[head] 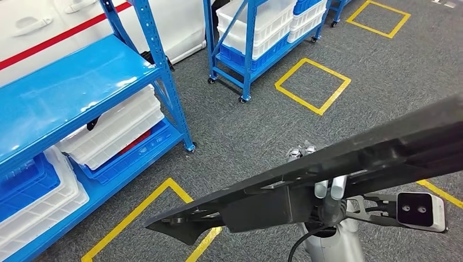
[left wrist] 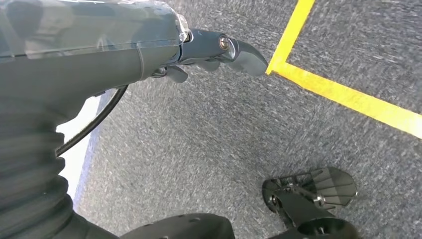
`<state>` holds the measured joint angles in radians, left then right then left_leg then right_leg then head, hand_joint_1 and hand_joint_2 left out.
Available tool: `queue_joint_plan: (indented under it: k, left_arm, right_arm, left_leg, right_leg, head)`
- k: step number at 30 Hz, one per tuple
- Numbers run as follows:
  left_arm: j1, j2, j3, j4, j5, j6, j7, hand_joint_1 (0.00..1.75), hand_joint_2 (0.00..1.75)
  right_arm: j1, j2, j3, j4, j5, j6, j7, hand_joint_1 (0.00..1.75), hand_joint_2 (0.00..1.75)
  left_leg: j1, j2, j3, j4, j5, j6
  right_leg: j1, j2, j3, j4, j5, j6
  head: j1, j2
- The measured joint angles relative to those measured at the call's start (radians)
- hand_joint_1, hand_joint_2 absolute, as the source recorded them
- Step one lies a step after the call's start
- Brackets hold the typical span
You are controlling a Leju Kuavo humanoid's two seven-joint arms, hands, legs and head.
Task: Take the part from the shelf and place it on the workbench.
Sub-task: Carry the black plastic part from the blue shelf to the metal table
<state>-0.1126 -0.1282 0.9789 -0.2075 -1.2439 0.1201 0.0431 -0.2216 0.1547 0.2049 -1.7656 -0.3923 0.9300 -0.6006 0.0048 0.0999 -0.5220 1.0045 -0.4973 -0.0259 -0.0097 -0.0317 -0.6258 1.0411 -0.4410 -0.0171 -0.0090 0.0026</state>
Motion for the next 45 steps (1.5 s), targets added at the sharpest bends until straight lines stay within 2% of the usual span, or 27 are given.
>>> queue_joint_plan:
  k: [2,3,5,6,7,9,10,11,13,15,17,19,20,22,23,26,28,30,32,34,35,36,37,39,41,43,45]
  left_arm:
    - [-0.001,0.002,0.000,0.000,0.003,0.000,-0.001,0.00,1.75]
    - [0.000,0.003,0.001,0.000,0.006,0.000,-0.002,0.00,1.75]
    - [0.000,0.004,0.002,0.000,0.012,-0.002,-0.006,0.00,1.75]
    - [-0.001,0.004,0.003,0.000,0.015,-0.004,-0.008,0.00,1.75]
    - [-0.002,0.005,0.005,0.000,0.018,-0.006,-0.010,0.00,1.75]
    - [-0.002,0.006,0.010,0.000,0.025,-0.009,-0.015,0.00,1.75]
    - [-0.001,0.007,0.013,0.000,0.028,-0.010,-0.019,0.00,1.75]
    - [-0.001,0.008,0.016,0.000,0.031,-0.011,-0.023,0.00,1.75]
    - [-0.004,0.011,0.021,0.000,0.037,-0.013,-0.030,0.00,1.75]
    - [-0.008,0.009,0.024,0.000,0.039,-0.015,-0.035,0.00,1.75]
    - [-0.008,0.007,0.025,0.000,0.039,-0.018,-0.038,0.00,1.75]
    - [-0.007,0.006,0.026,0.000,0.039,-0.021,-0.041,0.00,1.75]
    - [-0.006,0.006,0.026,0.000,0.039,-0.023,-0.042,0.00,1.75]
    - [-0.006,0.006,0.026,0.000,0.040,-0.025,-0.043,0.00,1.75]
    - [-0.007,0.006,0.026,0.000,0.040,-0.026,-0.043,0.00,1.75]
    - [-0.008,0.005,0.027,0.000,0.040,-0.027,-0.044,0.00,1.75]
    - [-0.009,0.005,0.028,0.000,0.041,-0.025,-0.045,0.00,1.75]
    - [-0.010,0.005,0.031,0.000,0.042,-0.024,-0.048,0.00,1.75]
    - [-0.010,0.005,0.033,0.000,0.044,-0.024,-0.051,0.00,1.75]
    - [-0.007,0.005,0.037,0.000,0.047,-0.022,-0.052,0.00,1.75]
    - [-0.004,0.005,0.039,0.000,0.050,-0.021,-0.053,0.00,1.75]
    - [-0.003,0.004,0.041,0.000,0.052,-0.020,-0.053,0.00,1.75]
    - [-0.002,0.004,0.043,0.000,0.053,-0.020,-0.054,0.00,1.75]
    - [-0.002,0.004,0.044,0.000,0.054,-0.017,-0.054,0.00,1.75]
    - [0.002,0.004,0.045,0.000,0.054,-0.014,-0.054,0.00,1.75]
    - [0.005,0.004,0.047,0.000,0.054,-0.012,-0.054,0.00,1.75]
    - [0.004,0.004,0.048,0.000,0.054,-0.011,-0.054,0.00,1.75]
  right_arm:
    - [-0.004,0.004,0.001,0.000,0.001,0.000,0.000,1.75,1.75]
    - [-0.006,0.007,0.001,0.001,0.001,0.000,0.001,1.75,1.75]
    - [-0.007,0.010,0.002,0.002,0.001,0.000,0.001,1.75,1.75]
    - [-0.007,0.010,0.002,0.003,0.001,0.000,0.001,1.75,1.75]
    - [-0.007,0.010,0.001,0.004,0.001,0.001,0.000,1.75,1.75]
    - [-0.007,0.010,0.001,0.005,0.001,0.002,-0.001,1.75,1.75]
    - [-0.008,0.010,0.001,0.005,0.001,0.004,-0.002,1.75,1.75]
    - [-0.008,0.010,0.001,0.006,0.001,0.004,-0.003,1.75,1.75]
    - [-0.009,0.010,0.001,0.008,0.001,0.005,-0.007,1.75,1.75]
    - [-0.009,0.010,0.000,0.009,0.003,0.005,-0.011,1.75,1.75]
    - [-0.012,0.009,0.000,0.009,0.006,0.005,-0.014,1.75,1.75]
    - [-0.014,0.009,0.000,0.010,0.009,0.005,-0.015,1.75,1.75]
    - [-0.014,0.009,0.000,0.010,0.010,0.005,-0.015,1.75,1.75]
    - [-0.012,0.008,0.000,0.010,0.011,0.005,-0.015,1.75,1.75]
    - [-0.012,0.008,0.000,0.010,0.012,0.005,-0.015,1.75,1.75]
    - [-0.015,0.008,0.000,0.009,0.013,0.007,-0.015,1.75,1.75]
    - [-0.017,0.008,-0.001,0.009,0.013,0.012,-0.015,1.75,1.75]
    - [-0.017,0.008,-0.002,0.009,0.014,0.017,-0.016,1.75,1.75]
    - [-0.020,0.009,-0.002,0.008,0.014,0.019,-0.017,1.75,1.75]
    - [-0.022,0.009,-0.003,0.009,0.014,0.021,-0.017,1.75,1.75]
    - [-0.022,0.010,-0.004,0.009,0.014,0.022,-0.017,1.75,1.75]
    - [-0.021,0.010,-0.004,0.010,0.015,0.023,-0.017,1.75,1.75]
    - [-0.021,0.010,-0.004,0.011,0.015,0.023,-0.017,1.75,1.75]
    - [-0.021,0.010,-0.004,0.013,0.015,0.023,-0.017,1.75,1.75]
    - [-0.022,0.010,-0.004,0.013,0.015,0.023,-0.017,1.75,1.75]
    - [-0.023,0.010,-0.005,0.013,0.015,0.023,-0.017,1.75,1.75]
    - [-0.022,0.010,-0.006,0.014,0.016,0.023,-0.018,1.75,1.75]
  left_leg:
    - [0.005,-0.037,-0.019,0.050,-0.039,-0.009]
    - [0.006,-0.063,-0.044,0.106,-0.072,-0.011]
    - [0.006,-0.088,-0.106,0.240,-0.130,-0.014]
    - [0.006,-0.091,-0.125,0.279,-0.137,-0.013]
    - [0.006,-0.092,-0.127,0.281,-0.123,-0.011]
    - [0.006,-0.107,-0.083,0.176,-0.050,-0.003]
    - [0.007,-0.129,-0.055,0.110,-0.018,0.003]
    - [0.007,-0.148,-0.033,0.054,0.002,0.007]
    - [0.004,-0.167,-0.019,0.012,0.008,0.013]
    - [0.004,-0.149,-0.015,0.001,0.016,0.022]
    - [0.007,-0.125,-0.011,-0.014,0.027,0.036]
    - [0.006,-0.099,-0.011,-0.019,0.031,0.045]
    - [0.004,-0.086,-0.012,-0.018,0.031,0.046]
    - [0.003,-0.060,-0.013,-0.017,0.029,0.046]
    - [0.003,-0.048,-0.013,-0.016,0.028,0.044]
    - [-0.001,-0.021,-0.010,-0.010,0.019,0.032]
    - [-0.005,-0.006,-0.008,-0.006,0.013,0.021]
    - [-0.005,0.009,-0.006,-0.006,0.008,0.010]
    - [0.000,-0.019,-0.015,0.026,-0.020,0.001]
    - [0.004,-0.070,-0.062,0.136,-0.083,-0.005]
    - [0.005,-0.083,-0.094,0.207,-0.114,-0.007]
    - [0.006,-0.088,-0.121,0.261,-0.130,-0.009]
    - [0.006,-0.090,-0.133,0.283,-0.127,-0.009]
    - [0.007,-0.097,-0.104,0.208,-0.064,-0.007]
    - [0.012,-0.137,-0.049,0.077,-0.001,-0.002]
    - [0.012,-0.168,-0.025,0.018,0.011,0.003]
    - [0.010,-0.159,-0.023,0.011,0.012,0.011]
  right_leg:
    - [-0.004,0.018,0.000,-0.005,0.005,-0.013]
    - [-0.004,0.026,-0.001,-0.005,0.006,-0.017]
    - [-0.002,0.048,-0.003,-0.005,0.007,-0.022]
    - [-0.001,0.060,-0.004,-0.004,0.008,-0.022]
    - [0.000,0.072,-0.003,-0.003,0.008,-0.023]
    - [0.001,0.098,-0.002,-0.001,0.008,-0.022]
    - [0.001,0.110,-0.002,0.001,0.009,-0.020]
    - [0.001,0.121,-0.005,0.002,0.011,-0.016]
    - [-0.003,0.139,-0.014,0.002,0.018,-0.002]
    - [-0.006,0.147,-0.019,-0.001,0.024,0.012]
    - [-0.002,0.106,-0.037,0.033,-0.001,0.022]
    - [-0.002,0.054,-0.088,0.142,-0.065,0.028]
    - [-0.004,0.045,-0.117,0.206,-0.093,0.032]
    - [-0.008,0.037,-0.138,0.262,-0.104,0.038]
    - [-0.010,0.033,-0.119,0.233,-0.083,0.039]
    - [-0.005,-0.014,-0.011,0.044,-0.014,0.031]
    - [0.004,-0.029,0.012,-0.005,-0.010,0.019]
    - [0.005,-0.008,0.009,-0.008,-0.007,0.007]
    - [0.000,0.011,0.011,-0.015,-0.002,-0.006]
    - [-0.002,0.030,0.012,-0.017,0.000,-0.015]
    - [-0.002,0.040,0.012,-0.017,0.001,-0.017]
    - [-0.001,0.052,0.012,-0.016,0.001,-0.017]
    - [0.000,0.065,0.012,-0.015,0.001,-0.017]
    - [-0.001,0.090,0.012,-0.011,0.000,-0.016]
    - [-0.002,0.115,0.010,-0.005,0.000,-0.011]
    - [-0.003,0.135,0.001,-0.002,0.003,0.001]
    - [-0.005,0.152,-0.006,-0.005,0.010,0.016]
  head:
    - [-0.001,0.000]
    - [-0.002,0.000]
    - [-0.002,0.000]
    - [-0.002,0.000]
    - [-0.002,0.000]
    - [-0.002,0.000]
    - [-0.002,0.000]
    - [-0.002,0.000]
    - [-0.002,0.000]
    - [-0.002,0.000]
    - [0.002,0.000]
    - [0.007,0.000]
    - [0.007,0.000]
    - [0.007,0.000]
    - [0.007,0.000]
    - [0.007,0.000]
    - [0.006,0.000]
    - [0.005,0.000]
    - [0.004,0.000]
    - [0.003,0.000]
    - [0.002,0.000]
    - [0.002,0.000]
    - [0.002,0.000]
    - [0.002,0.000]
    - [0.002,0.000]
    - [0.002,0.000]
    - [0.002,0.000]
